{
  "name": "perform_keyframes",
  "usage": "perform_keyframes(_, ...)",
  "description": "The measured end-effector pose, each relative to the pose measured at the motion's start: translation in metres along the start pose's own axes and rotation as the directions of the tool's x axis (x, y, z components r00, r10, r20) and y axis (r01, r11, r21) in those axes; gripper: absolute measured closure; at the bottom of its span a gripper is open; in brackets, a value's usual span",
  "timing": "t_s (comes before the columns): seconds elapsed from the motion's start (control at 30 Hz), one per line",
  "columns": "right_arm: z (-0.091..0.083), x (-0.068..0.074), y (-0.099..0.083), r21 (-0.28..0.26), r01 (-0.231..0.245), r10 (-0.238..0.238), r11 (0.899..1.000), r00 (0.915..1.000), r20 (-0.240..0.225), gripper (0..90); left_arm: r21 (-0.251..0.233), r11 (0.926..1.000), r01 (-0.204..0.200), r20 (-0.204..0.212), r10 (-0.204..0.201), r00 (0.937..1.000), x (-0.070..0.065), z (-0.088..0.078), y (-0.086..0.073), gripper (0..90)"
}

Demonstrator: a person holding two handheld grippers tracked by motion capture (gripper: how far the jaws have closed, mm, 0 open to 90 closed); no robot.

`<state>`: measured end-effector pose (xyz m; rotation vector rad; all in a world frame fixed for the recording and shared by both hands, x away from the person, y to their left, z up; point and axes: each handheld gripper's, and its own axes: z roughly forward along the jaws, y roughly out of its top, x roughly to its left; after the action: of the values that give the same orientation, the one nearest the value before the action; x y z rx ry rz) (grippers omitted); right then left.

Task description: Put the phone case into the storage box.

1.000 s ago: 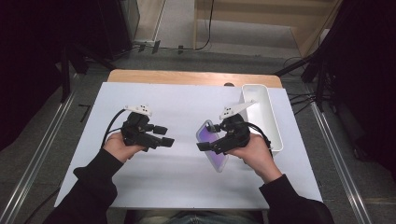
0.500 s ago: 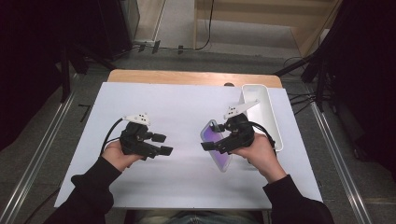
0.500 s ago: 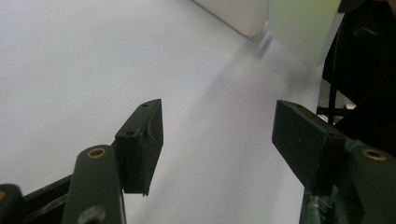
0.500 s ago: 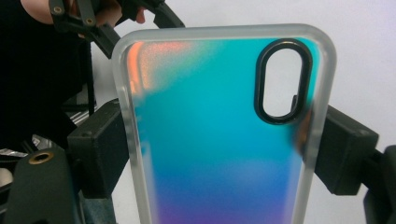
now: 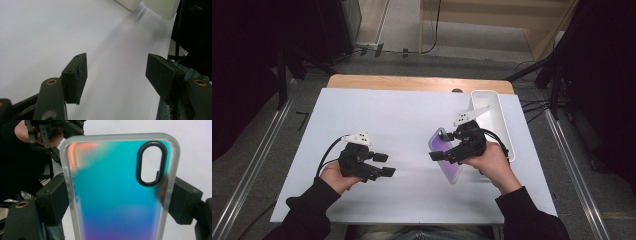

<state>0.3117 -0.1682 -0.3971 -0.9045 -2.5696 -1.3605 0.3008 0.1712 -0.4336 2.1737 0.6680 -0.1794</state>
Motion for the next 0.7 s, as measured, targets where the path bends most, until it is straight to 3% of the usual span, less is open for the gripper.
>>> perform_keyframes(0.4, -0.009, 0.000, 0.002, -0.008, 0.004, -0.004, 1.000, 1.0000, 0.000, 15.3, 0.007, 0.9999, 0.012, -0.005, -0.012, 0.9999, -0.002, 0.000, -0.016, 33.9)
perform_keyframes(0.6, -0.012, -0.001, 0.002, -0.012, 0.002, -0.002, 1.000, 1.0000, 0.007, 15.3, -0.001, 0.9998, 0.019, -0.035, -0.019, 0.9992, -0.001, -0.001, -0.023, 33.8)
perform_keyframes(0.7, -0.014, -0.001, 0.002, -0.016, 0.001, -0.001, 1.000, 1.0000, 0.010, 15.3, 0.016, 0.9998, 0.011, -0.046, -0.011, 0.9989, -0.001, 0.000, -0.025, 28.4)
